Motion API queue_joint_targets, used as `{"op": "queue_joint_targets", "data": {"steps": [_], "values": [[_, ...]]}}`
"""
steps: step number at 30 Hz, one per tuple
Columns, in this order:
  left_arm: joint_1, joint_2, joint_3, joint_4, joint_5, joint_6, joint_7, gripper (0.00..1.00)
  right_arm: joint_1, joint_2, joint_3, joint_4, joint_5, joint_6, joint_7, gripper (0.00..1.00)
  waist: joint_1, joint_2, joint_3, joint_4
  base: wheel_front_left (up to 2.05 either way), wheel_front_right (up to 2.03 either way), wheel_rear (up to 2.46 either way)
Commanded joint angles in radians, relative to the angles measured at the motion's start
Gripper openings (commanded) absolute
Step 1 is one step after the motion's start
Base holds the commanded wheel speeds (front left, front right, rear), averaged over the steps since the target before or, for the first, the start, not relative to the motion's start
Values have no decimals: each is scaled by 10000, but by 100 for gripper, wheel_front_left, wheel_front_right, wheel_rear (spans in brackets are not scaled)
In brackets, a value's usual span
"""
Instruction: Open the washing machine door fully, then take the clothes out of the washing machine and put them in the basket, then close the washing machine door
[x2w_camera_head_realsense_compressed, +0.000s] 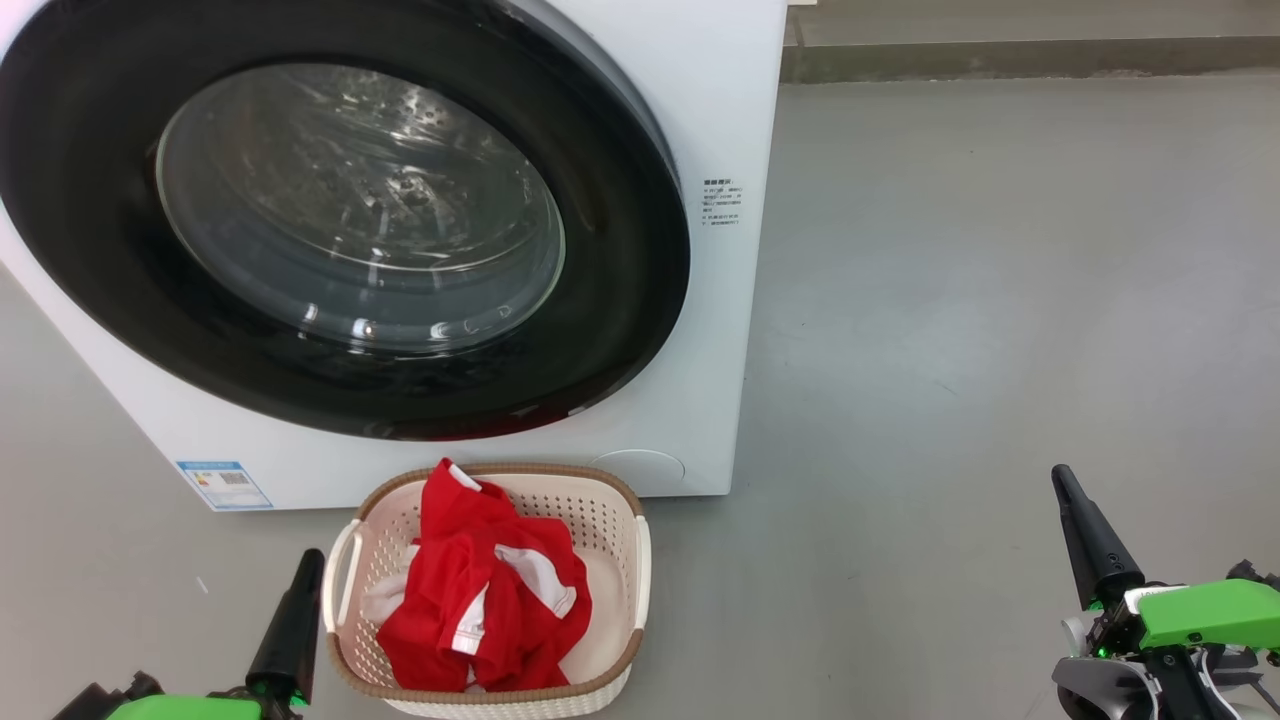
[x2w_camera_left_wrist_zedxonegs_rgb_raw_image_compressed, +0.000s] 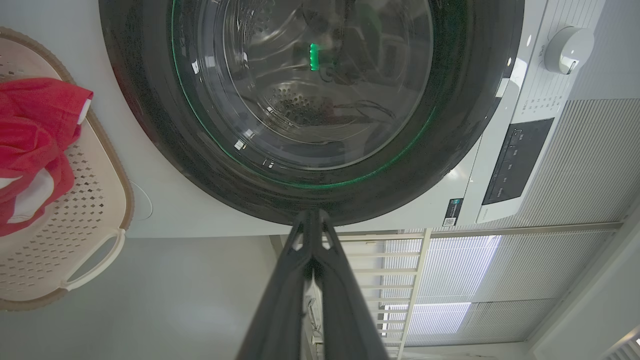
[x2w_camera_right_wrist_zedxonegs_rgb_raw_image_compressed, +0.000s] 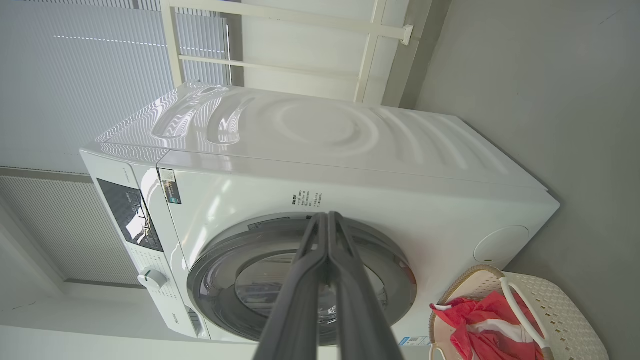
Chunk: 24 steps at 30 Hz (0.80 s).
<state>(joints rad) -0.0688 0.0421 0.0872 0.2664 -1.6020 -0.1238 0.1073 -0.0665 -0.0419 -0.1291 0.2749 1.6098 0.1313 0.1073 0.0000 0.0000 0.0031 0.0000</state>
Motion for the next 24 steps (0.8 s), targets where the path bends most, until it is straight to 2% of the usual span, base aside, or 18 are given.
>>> {"op": "queue_joint_targets", "data": {"steps": [1,24], "values": [[-392,81,265,-216,-67,-69,58,0,-415,-88,148,-301,-17,-6,63,0,0,0,0,0,0,0,0],[-392,81,265,-216,-68,-69,58,0,-415,-86,146,-301,-19,-6,65,0,0,0,0,0,0,0,0]]}}
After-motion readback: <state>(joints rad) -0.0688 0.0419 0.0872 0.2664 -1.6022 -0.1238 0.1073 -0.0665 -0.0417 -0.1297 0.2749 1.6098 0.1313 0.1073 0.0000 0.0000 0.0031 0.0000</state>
